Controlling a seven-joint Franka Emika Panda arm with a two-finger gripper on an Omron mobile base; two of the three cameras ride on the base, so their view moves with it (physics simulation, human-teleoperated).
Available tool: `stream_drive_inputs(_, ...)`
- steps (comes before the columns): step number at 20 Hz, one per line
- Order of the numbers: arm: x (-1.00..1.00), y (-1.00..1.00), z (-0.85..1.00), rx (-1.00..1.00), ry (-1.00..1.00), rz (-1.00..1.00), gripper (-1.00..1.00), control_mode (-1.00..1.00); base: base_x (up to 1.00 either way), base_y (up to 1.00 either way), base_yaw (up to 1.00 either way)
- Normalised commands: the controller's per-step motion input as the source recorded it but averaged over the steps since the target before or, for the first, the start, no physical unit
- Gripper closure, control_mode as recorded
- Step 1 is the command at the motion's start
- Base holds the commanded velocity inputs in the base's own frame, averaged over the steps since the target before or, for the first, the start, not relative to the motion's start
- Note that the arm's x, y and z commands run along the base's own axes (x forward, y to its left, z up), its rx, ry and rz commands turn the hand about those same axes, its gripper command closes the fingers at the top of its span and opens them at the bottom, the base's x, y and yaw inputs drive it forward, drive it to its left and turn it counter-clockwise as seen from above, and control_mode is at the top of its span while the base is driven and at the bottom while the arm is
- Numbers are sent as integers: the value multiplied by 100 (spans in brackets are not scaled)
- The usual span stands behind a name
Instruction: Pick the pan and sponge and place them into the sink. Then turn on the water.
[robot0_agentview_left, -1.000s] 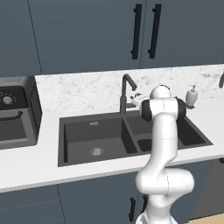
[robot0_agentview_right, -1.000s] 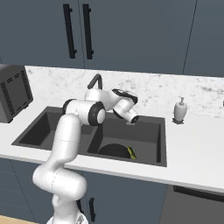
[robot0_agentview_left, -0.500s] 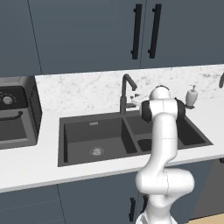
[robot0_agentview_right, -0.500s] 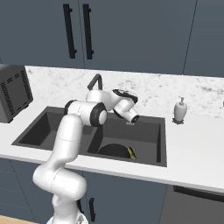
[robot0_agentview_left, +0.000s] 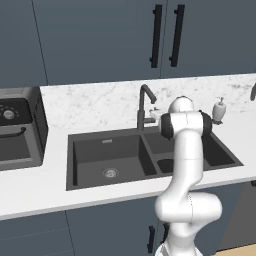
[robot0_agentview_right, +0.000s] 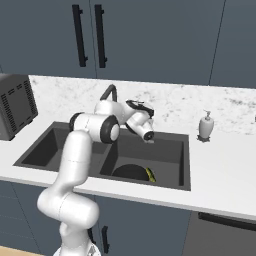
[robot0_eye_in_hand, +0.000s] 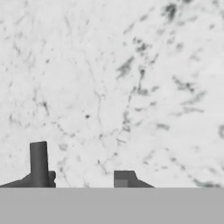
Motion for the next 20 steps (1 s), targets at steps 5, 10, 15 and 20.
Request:
stream_drive_inputs(5,14,-100,0,10,17,-11,100,-100,0,0,0)
stream_drive_inputs(10,17,-100,-4,11,16,-6,100,-100,0,0,0)
stream_drive_inputs(15,4,-92,-8,10,9,-1,100,-100,0,0,0)
stream_drive_inputs(20,-12,-78,-2,12,1,0,100,-100,0,0,0)
